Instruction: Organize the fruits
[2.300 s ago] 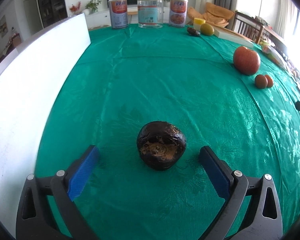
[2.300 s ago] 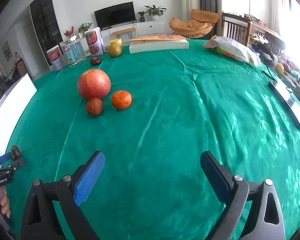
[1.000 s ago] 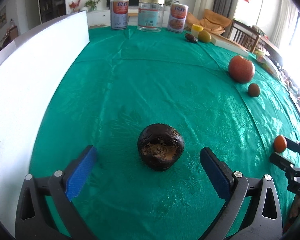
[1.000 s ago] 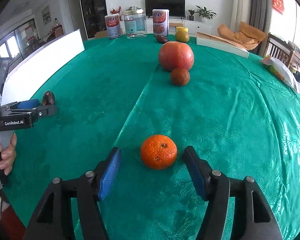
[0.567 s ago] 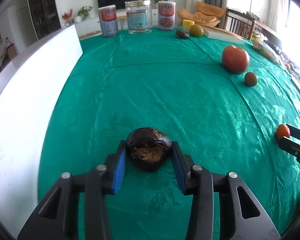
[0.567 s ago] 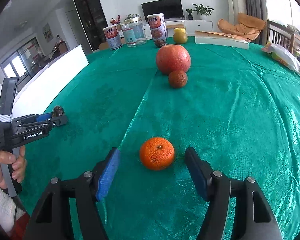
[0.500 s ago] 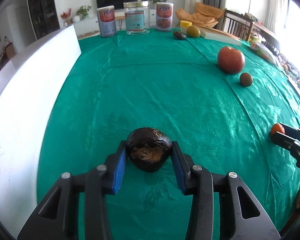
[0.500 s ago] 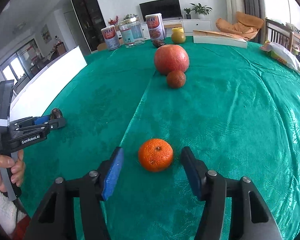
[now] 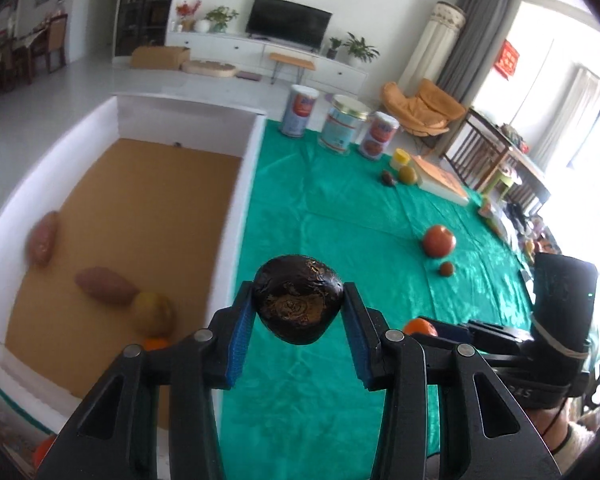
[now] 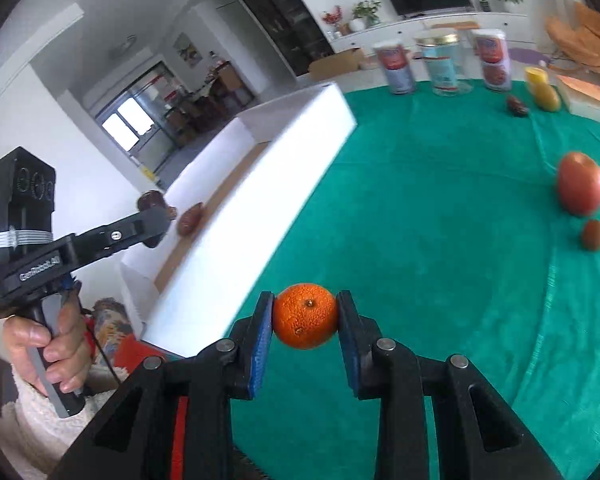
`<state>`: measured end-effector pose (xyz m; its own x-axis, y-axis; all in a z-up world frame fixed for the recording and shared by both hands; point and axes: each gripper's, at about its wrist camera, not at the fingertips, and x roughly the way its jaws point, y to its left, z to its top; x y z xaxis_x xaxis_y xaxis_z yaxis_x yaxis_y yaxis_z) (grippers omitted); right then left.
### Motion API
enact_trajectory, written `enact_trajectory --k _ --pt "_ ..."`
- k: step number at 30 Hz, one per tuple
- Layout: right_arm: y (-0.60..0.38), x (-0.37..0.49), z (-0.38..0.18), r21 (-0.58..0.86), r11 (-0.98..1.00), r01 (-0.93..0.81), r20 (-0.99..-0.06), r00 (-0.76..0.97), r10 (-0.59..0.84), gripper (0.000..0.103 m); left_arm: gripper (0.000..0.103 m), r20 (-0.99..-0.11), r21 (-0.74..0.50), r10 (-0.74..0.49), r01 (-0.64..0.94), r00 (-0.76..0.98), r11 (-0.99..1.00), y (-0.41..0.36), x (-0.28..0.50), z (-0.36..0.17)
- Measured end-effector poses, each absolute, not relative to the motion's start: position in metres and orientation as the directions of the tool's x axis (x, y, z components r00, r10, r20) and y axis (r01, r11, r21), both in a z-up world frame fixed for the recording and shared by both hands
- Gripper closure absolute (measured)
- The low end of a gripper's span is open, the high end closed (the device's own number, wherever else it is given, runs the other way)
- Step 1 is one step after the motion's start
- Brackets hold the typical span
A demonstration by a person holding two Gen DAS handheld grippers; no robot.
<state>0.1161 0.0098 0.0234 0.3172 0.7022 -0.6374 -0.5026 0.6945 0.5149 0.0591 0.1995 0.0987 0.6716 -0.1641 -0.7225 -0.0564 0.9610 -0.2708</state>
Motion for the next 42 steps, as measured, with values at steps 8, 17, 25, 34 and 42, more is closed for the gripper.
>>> enact_trajectory --k 8,17,25,34,42 --pt "0.194 0.122 0.016 0.516 0.559 -0.649 -0.692 0.069 0.719 0.070 0.059 -0.845 -0.081 0.142 -0.386 0.516 0.919 0.326 0.055 0.040" --pt "0.186 0.145 0.063 0.489 0.588 -0.644 -0.608 0.231 0.759 0.039 0.018 -0.765 -0.078 0.233 -0.444 0.601 0.892 0.332 0.038 0.071" --pt "0.035 0.130 0.040 0.248 0.797 -0.550 -0.687 0.481 0.545 0.012 0.010 -0.681 -0.154 0.024 -0.176 0.732 0.972 0.213 0.050 0.103" --pt "-0.197 0.101 -0.073 0.037 0.998 -0.050 -0.823 0.566 0.058 0.012 0.010 -0.806 -0.167 -0.211 0.131 0.553 0.977 0.029 0.095 0.002" --pt "-0.266 0.097 -0.078 0.019 0.986 0.166 -0.797 0.597 -0.085 0.011 0.010 -0.793 -0.032 -0.106 0.133 0.600 0.991 -0.016 0.122 -0.044"
